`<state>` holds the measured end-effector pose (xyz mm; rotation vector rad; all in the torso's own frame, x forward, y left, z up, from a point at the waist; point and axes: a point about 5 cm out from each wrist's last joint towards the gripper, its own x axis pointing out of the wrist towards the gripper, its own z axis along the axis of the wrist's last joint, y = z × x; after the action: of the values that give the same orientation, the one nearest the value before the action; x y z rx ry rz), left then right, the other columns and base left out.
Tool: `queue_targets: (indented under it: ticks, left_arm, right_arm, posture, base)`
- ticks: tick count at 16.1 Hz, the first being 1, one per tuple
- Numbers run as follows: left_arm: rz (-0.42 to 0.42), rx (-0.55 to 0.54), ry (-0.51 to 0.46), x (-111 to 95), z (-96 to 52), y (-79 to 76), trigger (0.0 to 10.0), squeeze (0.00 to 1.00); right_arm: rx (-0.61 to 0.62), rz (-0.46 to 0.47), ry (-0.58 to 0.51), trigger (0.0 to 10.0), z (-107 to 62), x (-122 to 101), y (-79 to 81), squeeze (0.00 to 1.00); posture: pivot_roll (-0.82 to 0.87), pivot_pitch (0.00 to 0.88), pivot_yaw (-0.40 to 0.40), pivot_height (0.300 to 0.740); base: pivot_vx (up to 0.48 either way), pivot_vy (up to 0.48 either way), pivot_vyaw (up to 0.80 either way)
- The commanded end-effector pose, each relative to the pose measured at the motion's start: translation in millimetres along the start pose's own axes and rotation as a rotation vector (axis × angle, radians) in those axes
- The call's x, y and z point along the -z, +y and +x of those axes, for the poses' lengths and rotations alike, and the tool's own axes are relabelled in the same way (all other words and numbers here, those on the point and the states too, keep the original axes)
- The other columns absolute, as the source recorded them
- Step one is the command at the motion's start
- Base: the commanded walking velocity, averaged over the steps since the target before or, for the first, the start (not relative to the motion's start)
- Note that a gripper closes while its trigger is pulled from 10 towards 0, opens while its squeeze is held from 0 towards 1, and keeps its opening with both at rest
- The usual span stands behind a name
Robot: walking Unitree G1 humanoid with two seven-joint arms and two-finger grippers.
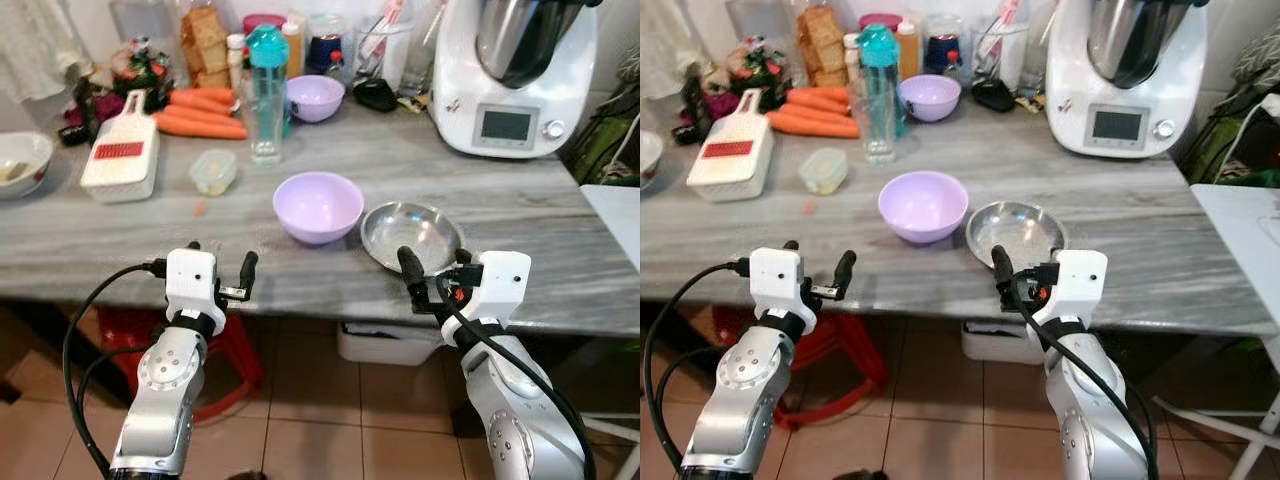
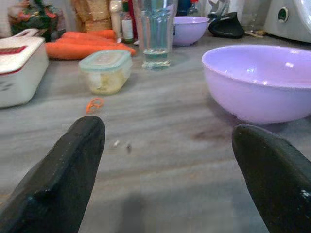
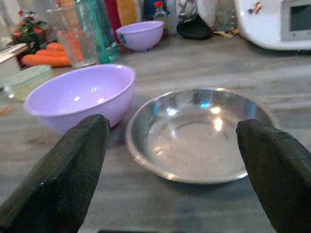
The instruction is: Setting the table
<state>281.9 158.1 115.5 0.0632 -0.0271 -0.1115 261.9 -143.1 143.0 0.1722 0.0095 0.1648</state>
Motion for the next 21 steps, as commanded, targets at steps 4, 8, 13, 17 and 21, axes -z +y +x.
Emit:
queue_targets:
  ticks: [4,8,13,17,21]
  left_arm:
    - [0.015,-0.011,0.02,4.2,-0.1,3.7,10.0,0.0]
    - [0.017,-0.008,0.015,3.8,1.3,3.6,10.0,0.0]
    - [0.012,0.001,0.013,3.5,3.4,2.1,10.0,0.0]
    - [0.014,0.008,0.017,3.9,5.1,2.1,10.0,0.0]
    - [0.023,0.013,0.009,2.9,5.9,2.3,10.0,0.0]
  right_arm:
    - [0.012,-0.005,0.009,10.0,4.1,0.6,-2.1,0.0]
    - [0.017,-0.011,0.014,10.0,5.8,1.2,-2.7,0.0]
    - [0.056,-0.066,-0.021,10.0,10.2,-0.4,-6.9,0.0]
    - [0.067,-0.076,-0.026,10.0,12.5,-1.5,-9.3,0.0]
    - [0.071,-0.064,0.012,10.0,12.9,4.1,-9.9,0.0]
  posture:
    - [-0.04,0.01,0.002,0.74]
    - [-0.04,0.005,0.001,0.74]
    - [-0.04,0.005,0.008,0.74]
    - [-0.04,0.004,0.015,0.74]
    - [-0.04,0.006,0.02,0.74]
  base:
    - [-0.265,0.0,0.0]
    - [-0.263,0.0,0.0]
    - [-0.263,0.0,0.0]
    - [-0.263,0.0,0.0]
    - [-0.266,0.0,0.0]
